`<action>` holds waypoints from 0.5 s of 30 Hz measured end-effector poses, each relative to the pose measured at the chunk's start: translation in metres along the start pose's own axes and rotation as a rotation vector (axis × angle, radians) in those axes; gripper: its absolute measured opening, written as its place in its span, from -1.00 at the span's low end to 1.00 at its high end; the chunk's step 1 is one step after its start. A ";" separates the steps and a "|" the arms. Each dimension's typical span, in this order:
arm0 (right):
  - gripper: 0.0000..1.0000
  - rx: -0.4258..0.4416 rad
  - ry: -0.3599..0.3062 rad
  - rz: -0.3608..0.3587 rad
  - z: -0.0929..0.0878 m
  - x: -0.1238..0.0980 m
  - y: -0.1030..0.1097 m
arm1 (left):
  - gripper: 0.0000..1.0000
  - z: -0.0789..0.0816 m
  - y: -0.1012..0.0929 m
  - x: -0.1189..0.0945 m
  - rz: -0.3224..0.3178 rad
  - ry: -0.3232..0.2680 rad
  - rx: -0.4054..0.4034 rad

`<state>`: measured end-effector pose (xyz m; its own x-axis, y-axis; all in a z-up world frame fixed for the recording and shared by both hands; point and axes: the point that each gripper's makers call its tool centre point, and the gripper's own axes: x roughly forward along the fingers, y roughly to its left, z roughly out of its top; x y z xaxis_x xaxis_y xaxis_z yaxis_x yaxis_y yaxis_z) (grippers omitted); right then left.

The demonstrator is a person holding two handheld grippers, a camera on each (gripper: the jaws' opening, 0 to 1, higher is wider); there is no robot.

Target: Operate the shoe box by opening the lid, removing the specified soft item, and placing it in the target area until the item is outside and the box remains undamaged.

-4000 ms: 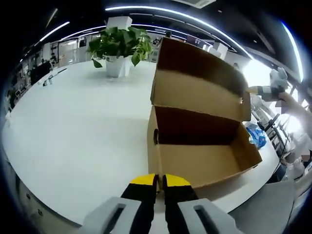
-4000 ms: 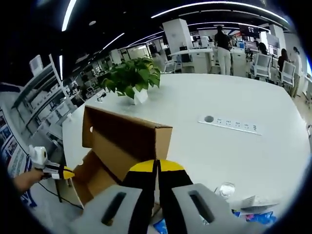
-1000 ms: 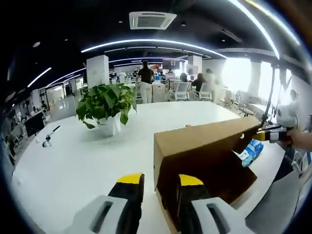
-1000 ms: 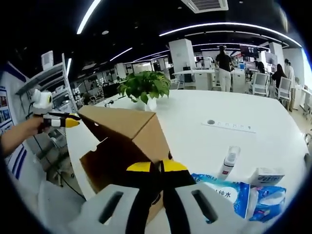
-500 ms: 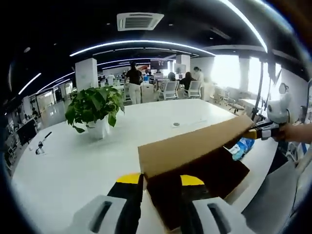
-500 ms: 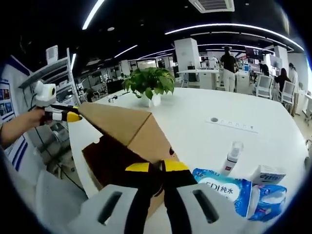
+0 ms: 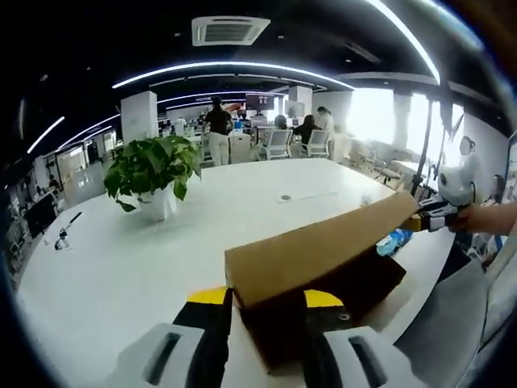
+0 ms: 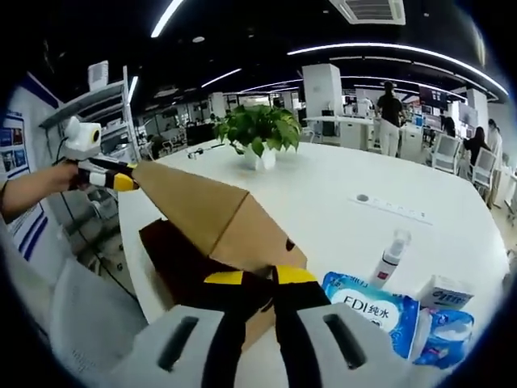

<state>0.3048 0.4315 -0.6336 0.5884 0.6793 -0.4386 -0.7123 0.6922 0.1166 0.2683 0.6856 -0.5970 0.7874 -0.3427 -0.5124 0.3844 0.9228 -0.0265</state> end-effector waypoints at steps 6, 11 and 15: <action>-0.63 -0.029 0.018 0.036 -0.012 0.000 0.008 | -0.24 -0.014 -0.005 0.000 -0.012 0.034 0.004; -0.54 -0.081 0.038 0.067 -0.020 0.000 0.016 | -0.16 -0.023 -0.010 0.000 -0.026 0.053 0.005; -0.44 -0.124 0.057 0.103 -0.027 -0.001 0.023 | -0.12 -0.030 -0.010 0.001 -0.037 0.069 0.008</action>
<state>0.2780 0.4400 -0.6545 0.4895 0.7279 -0.4802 -0.8115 0.5818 0.0547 0.2509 0.6809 -0.6232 0.7373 -0.3634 -0.5694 0.4168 0.9081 -0.0398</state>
